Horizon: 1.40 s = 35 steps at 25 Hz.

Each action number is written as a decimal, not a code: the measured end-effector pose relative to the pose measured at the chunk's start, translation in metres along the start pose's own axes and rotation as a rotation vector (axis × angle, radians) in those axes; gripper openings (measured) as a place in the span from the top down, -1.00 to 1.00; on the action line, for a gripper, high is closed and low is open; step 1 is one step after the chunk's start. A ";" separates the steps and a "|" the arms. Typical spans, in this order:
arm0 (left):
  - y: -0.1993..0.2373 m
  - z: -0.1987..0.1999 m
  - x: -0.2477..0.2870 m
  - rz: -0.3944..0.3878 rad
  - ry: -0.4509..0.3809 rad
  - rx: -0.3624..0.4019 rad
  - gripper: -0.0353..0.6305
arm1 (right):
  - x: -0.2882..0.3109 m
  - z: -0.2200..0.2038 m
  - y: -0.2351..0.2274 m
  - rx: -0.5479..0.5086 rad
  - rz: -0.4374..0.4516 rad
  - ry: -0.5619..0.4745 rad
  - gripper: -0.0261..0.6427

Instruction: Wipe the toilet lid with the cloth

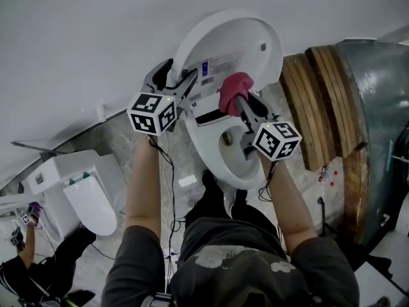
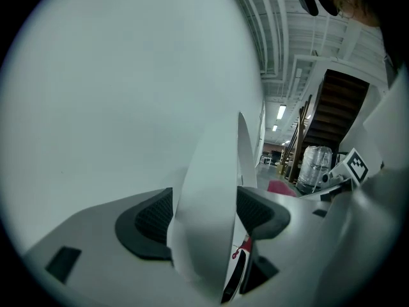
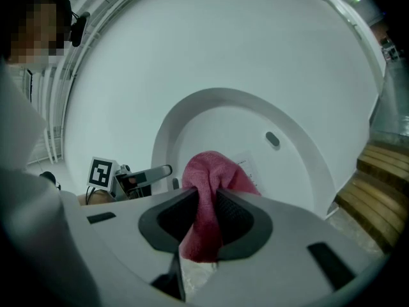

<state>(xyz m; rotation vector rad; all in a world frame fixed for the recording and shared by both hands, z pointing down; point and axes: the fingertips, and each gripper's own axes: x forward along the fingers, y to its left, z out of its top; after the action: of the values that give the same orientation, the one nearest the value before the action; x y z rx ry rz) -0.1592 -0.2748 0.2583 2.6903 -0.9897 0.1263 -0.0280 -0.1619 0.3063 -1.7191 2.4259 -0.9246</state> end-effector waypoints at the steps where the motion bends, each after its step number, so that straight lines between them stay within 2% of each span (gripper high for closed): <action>1: -0.001 0.001 0.001 0.004 0.006 0.005 -0.05 | -0.001 0.001 -0.001 0.000 0.002 -0.002 0.69; 7: -0.017 -0.001 -0.004 0.046 0.026 0.031 -0.05 | -0.015 0.008 -0.003 -0.006 0.025 -0.014 0.69; 13: -0.052 -0.003 -0.024 0.087 -0.020 -0.047 -0.05 | -0.051 0.000 -0.009 -0.004 0.048 -0.011 0.70; 17: -0.081 -0.014 -0.045 0.110 -0.028 -0.058 -0.05 | -0.079 -0.010 -0.014 0.003 0.051 -0.011 0.70; 25: -0.144 -0.049 -0.079 0.142 -0.014 0.051 -0.05 | -0.133 -0.040 -0.024 0.008 0.068 0.010 0.70; 35: -0.183 -0.080 -0.104 0.217 -0.079 0.098 -0.06 | -0.185 -0.092 -0.047 0.042 0.045 0.057 0.70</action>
<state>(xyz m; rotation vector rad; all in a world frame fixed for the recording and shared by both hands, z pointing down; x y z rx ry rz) -0.1193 -0.0538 0.2764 2.6853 -1.3317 0.1151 0.0520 0.0299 0.3479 -1.6401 2.4503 -1.0257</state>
